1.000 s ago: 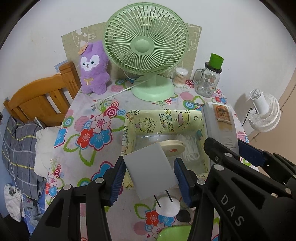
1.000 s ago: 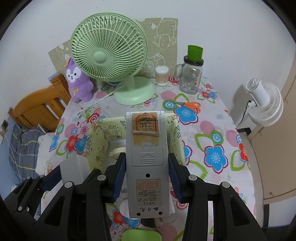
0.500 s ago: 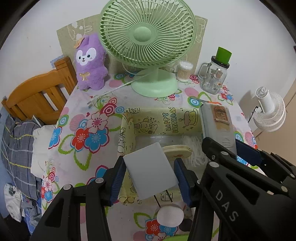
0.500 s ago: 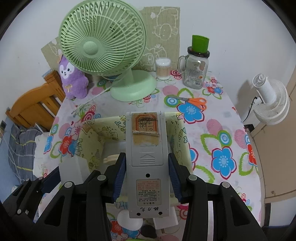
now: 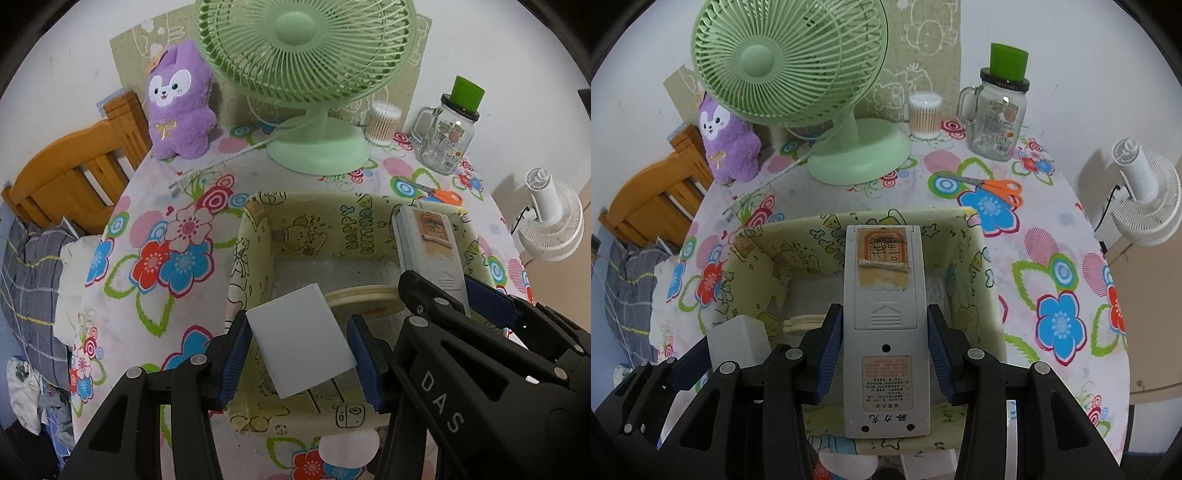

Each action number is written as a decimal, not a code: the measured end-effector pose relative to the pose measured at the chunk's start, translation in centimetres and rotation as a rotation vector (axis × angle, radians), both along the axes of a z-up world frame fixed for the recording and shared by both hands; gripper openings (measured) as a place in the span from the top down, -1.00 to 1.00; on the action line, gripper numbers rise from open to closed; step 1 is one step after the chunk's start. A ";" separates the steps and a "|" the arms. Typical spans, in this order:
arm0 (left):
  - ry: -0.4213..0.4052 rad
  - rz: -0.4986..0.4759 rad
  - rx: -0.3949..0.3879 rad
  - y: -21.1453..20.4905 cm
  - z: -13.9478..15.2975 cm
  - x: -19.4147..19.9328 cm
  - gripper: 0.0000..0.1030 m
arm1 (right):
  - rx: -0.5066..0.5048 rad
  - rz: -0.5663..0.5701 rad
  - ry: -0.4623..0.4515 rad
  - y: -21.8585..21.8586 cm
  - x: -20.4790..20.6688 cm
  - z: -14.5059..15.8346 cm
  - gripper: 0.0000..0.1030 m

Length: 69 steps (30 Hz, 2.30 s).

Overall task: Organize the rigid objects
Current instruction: 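Carry the power bank and square charger into the fabric basket with both tools, then open the left tool to drop the charger while the right releases the power bank, then withdraw both tools from the basket toward the large white wall charger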

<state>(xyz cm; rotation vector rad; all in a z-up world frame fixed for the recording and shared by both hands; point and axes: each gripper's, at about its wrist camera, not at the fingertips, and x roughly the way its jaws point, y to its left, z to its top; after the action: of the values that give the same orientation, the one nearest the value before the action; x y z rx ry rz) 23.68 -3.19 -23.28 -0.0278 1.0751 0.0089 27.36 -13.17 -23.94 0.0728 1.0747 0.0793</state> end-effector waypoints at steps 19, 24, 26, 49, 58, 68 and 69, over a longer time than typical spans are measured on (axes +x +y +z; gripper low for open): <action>-0.024 -0.037 0.003 -0.8 -0.5 0.2 -0.36 | 0.072 -0.022 -0.029 -1.0 0.0 -1.0 -0.34; -0.031 -0.051 -0.008 -0.5 0.1 -0.4 -0.47 | 0.103 0.018 -0.052 -0.4 -0.5 -0.4 -0.39; -0.029 -0.055 -0.010 -0.4 0.2 -0.5 -0.47 | 0.105 0.019 -0.051 -0.3 -0.6 -0.2 -0.39; -0.081 -0.089 0.029 -1.4 3.5 -3.4 -0.75 | 0.042 -0.021 -0.079 -1.2 -4.0 3.3 -0.74; -0.108 -0.088 0.025 -1.4 5.0 -5.3 -0.78 | 0.029 -0.021 -0.100 -1.3 -5.8 5.0 -0.78; -0.136 -0.090 0.024 -1.6 6.4 -7.6 -0.81 | 0.019 -0.026 -0.127 -1.6 -8.3 6.7 -0.84; -0.140 -0.090 0.024 -1.6 6.5 -7.9 -0.81 | 0.019 -0.027 -0.130 -1.6 -8.5 6.9 -0.84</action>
<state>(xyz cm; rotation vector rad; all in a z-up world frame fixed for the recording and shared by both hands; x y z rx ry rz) 15.80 -4.83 -16.75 0.0414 0.9357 -0.0605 18.83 -14.79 -17.09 0.0980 0.9435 0.0686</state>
